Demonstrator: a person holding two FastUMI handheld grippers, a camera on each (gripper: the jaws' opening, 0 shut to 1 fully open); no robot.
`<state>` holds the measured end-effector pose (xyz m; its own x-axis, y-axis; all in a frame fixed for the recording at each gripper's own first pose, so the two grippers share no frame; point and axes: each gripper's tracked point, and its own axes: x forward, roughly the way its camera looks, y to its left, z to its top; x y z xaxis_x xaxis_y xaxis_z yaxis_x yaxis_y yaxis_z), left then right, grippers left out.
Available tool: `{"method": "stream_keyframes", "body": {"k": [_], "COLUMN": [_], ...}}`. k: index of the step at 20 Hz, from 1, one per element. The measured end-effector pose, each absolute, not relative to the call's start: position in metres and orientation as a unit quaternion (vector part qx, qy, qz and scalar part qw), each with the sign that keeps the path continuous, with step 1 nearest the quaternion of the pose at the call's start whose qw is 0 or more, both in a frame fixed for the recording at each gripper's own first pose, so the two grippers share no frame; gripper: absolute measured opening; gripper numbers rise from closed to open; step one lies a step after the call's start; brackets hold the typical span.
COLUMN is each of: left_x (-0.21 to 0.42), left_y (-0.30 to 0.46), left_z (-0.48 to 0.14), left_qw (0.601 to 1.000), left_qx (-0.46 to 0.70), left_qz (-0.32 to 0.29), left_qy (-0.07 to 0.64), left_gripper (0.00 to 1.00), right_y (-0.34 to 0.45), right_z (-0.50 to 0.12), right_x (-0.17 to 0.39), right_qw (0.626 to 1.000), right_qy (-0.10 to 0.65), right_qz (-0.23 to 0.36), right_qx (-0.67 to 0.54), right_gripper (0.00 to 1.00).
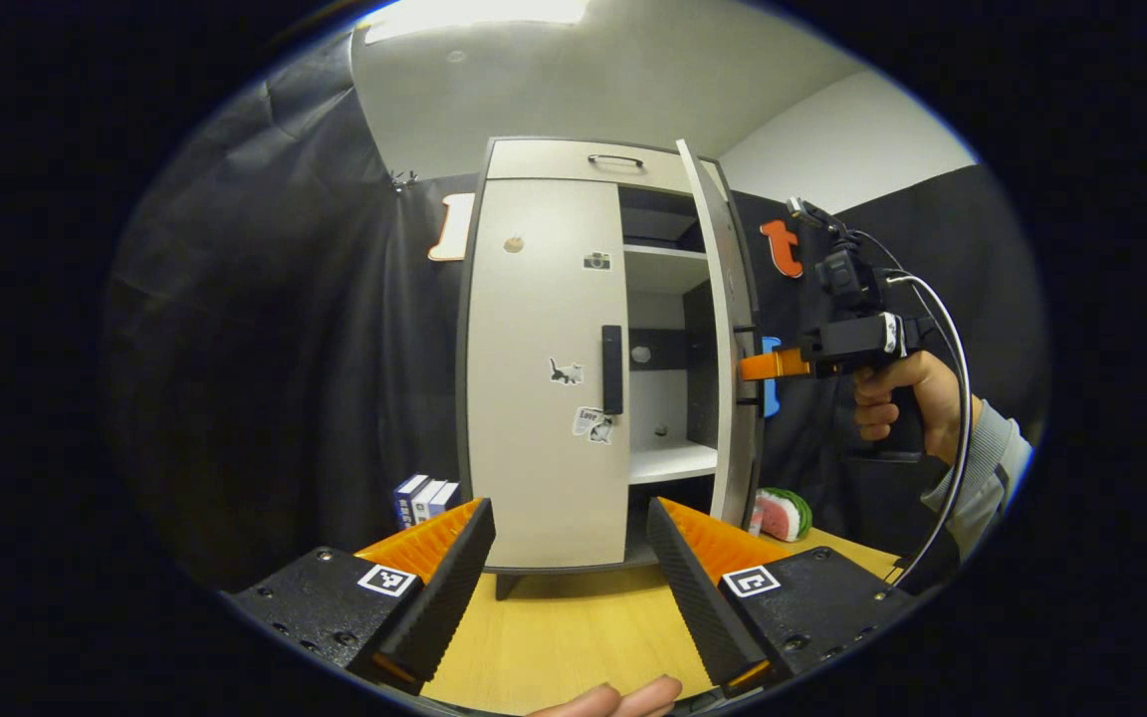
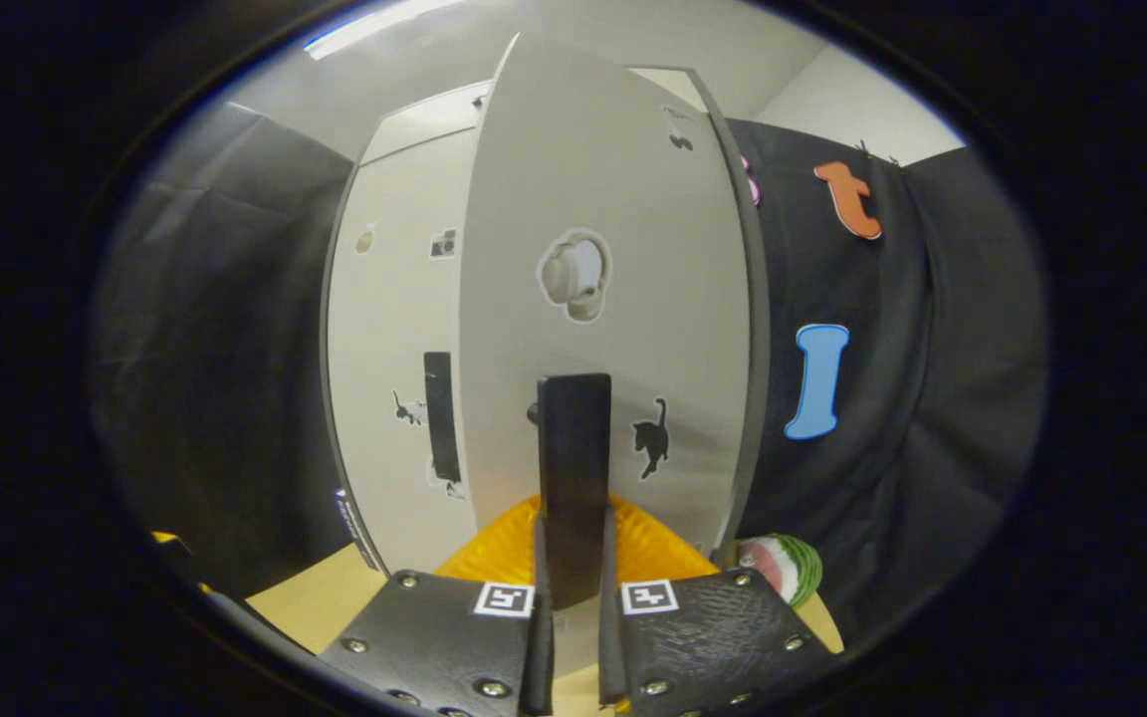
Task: Open the right door of the double-door shoe cabinet with the right hand, and open the left door with the left hand.
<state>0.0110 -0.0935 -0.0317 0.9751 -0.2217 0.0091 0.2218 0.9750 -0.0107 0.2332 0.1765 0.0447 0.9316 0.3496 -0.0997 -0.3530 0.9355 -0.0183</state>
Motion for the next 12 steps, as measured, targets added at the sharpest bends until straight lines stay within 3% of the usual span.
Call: {"method": "stream_keyframes", "body": {"k": [5, 12], "left_x": [0.018, 0.021], "left_y": [-0.123, -0.109], "left_z": [-0.041, -0.041], "left_qw": [0.99, 0.992], "left_qx": [-0.013, -0.013], "left_qz": [-0.142, -0.124], "left_qy": [0.009, -0.001], "left_gripper": [0.96, 0.96], "right_y": [0.161, 0.141], "right_z": [0.047, 0.049], "right_x": [0.227, 0.224], "right_qw": [0.984, 0.984], "right_qy": [0.038, 0.027], "right_qz": [0.175, 0.176], "right_qx": [-0.022, -0.003], "right_gripper": [0.18, 0.17]}}
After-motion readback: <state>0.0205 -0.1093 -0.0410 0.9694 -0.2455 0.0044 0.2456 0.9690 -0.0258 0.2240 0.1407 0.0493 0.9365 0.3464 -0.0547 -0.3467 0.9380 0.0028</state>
